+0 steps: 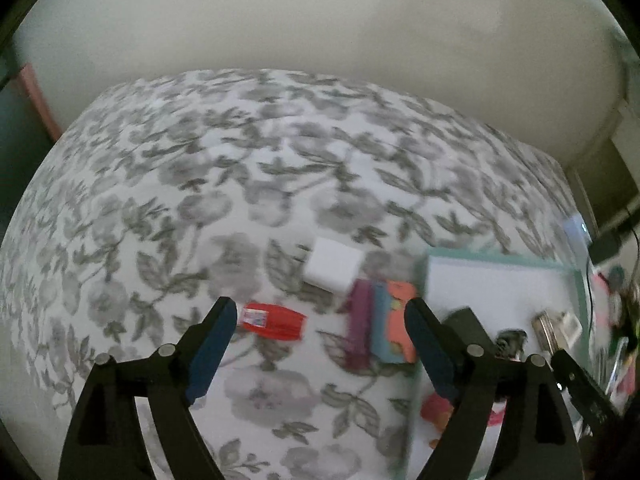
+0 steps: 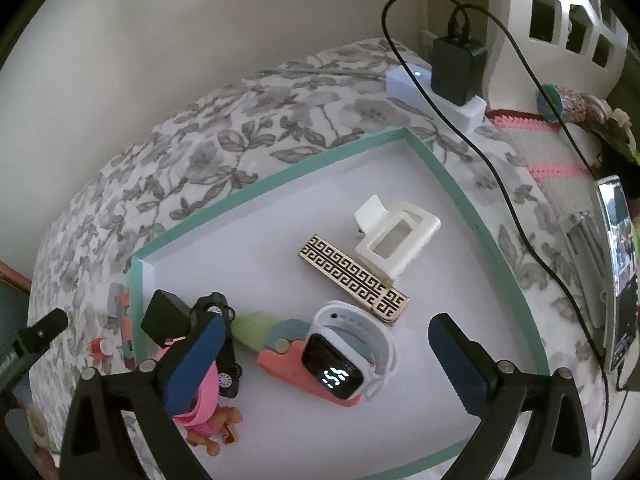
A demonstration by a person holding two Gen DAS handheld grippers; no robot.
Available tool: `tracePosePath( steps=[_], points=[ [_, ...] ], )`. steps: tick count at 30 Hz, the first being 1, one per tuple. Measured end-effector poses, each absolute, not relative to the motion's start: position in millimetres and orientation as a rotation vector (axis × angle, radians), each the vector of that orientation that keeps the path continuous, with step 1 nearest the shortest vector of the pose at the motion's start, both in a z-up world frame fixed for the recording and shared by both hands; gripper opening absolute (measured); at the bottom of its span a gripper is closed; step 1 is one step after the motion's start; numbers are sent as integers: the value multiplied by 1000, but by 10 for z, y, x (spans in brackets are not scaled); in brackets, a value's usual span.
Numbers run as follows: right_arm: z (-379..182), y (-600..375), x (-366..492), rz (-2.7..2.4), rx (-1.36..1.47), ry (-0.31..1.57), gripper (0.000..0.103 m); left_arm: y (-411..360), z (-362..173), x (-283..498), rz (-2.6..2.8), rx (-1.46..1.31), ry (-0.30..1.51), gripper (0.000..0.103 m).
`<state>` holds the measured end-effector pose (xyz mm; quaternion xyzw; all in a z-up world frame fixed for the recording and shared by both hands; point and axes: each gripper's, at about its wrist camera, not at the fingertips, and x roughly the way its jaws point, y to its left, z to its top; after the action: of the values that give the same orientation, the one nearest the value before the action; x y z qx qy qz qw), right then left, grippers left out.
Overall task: Organize rigid objects
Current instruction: 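Release the smartwatch into the tray with the right gripper while the left gripper releases the pink band, then move both open grippers back to the pile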
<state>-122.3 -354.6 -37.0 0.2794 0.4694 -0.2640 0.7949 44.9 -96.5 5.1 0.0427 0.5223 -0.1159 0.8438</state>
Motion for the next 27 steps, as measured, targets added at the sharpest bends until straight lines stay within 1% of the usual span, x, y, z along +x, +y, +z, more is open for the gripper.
tracePosePath(
  steps=[1, 2, 3, 18, 27],
  points=[
    [-364, -3540, -1220, -564, 600, 1004, 103, -911, 49, 478, -231, 76, 1104, 88],
    [-358, -3534, -1217, -561, 600, 999, 103, -848, 50, 505, -216, 61, 1106, 93],
    [-349, -3522, -1212, -556, 600, 993, 103, -775, 54, 538, -197, 44, 1104, 94],
    [-89, -3033, -892, -401, 526, 904, 103, 159, 16, 877, -12, -110, 1123, 94],
    [-23, -2521, -420, -278, 452, 919, 103, 362, -96, 974, -25, -164, 1172, 94]
  ],
)
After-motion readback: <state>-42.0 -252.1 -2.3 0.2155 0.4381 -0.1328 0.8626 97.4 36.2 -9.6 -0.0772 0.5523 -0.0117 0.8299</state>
